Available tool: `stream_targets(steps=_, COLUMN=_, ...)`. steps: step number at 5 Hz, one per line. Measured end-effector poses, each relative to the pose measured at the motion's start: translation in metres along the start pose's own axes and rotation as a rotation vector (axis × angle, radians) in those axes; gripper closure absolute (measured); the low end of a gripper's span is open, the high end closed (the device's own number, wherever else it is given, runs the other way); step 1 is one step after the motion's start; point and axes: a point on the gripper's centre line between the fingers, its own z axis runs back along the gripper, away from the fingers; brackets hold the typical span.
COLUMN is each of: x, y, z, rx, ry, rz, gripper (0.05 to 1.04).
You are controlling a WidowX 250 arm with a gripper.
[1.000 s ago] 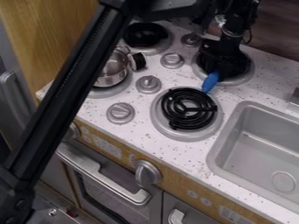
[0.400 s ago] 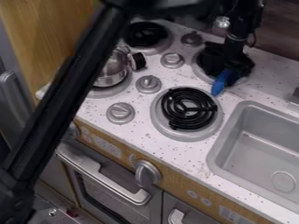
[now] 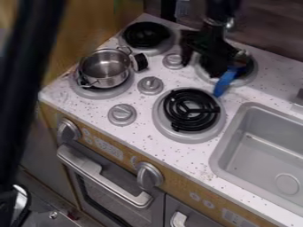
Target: Move the blue spoon to the top right burner
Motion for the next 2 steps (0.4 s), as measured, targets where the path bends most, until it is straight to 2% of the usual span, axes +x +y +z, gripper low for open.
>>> stream_targets(steps=1, x=-0.027, y=0.016, z=0.007, rx=-0.026, ry=0.040, rz=0.046, gripper=0.088)
stream_targets(steps=2, x=-0.043, y=0.028, z=0.010, rx=-0.024, ry=0.057, rz=0.042, gripper=0.088)
